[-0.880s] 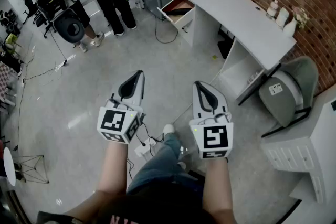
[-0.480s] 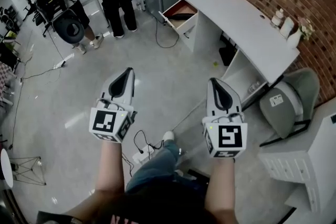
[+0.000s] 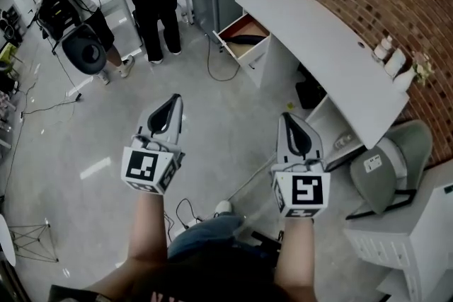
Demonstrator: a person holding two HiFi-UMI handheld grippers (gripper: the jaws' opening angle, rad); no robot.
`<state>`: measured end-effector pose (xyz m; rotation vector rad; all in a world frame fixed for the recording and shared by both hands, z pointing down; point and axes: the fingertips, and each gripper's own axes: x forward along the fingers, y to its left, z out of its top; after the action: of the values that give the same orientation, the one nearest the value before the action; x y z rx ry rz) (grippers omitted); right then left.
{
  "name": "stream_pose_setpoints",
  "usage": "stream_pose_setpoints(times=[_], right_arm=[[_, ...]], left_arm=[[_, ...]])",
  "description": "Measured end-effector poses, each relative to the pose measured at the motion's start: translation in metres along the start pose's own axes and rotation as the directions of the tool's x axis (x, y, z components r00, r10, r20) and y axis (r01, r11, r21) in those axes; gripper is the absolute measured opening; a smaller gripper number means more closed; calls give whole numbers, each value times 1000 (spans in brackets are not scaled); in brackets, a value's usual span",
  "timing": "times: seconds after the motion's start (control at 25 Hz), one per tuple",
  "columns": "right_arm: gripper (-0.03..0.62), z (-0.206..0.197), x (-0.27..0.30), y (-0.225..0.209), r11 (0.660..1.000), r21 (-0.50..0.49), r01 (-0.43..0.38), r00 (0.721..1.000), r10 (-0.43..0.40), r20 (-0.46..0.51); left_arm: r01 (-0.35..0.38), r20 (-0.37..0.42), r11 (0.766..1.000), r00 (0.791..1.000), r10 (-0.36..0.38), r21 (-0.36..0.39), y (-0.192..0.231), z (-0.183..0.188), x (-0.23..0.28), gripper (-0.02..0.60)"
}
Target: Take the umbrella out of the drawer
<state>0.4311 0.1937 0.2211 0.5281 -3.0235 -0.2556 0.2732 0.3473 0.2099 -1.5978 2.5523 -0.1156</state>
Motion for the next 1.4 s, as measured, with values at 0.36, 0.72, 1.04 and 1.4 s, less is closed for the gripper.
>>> stream_pose_setpoints(times=[0.36,0.72,1.04,1.4], right_arm=[[-9,-12,67,-6,1000,8,30,999,-30,-42],[-9,-27,116,-18,999,33,-2,1000,3,-29],[-9,-46,203,-57,999,35,2,998,0,-59],[-9,-53,319,-119,998,60,-8,997,13,-73]], left_arm=[[75,-17,997,997,-74,20,22,-22,59,-3],[59,-34,998,998,-59,26,42,-32,95,-3],[54,-46,998,997,-56,-26,73,-58,189,-3],[59,-75,997,995,-63,-50,102,-78,313,-3]])
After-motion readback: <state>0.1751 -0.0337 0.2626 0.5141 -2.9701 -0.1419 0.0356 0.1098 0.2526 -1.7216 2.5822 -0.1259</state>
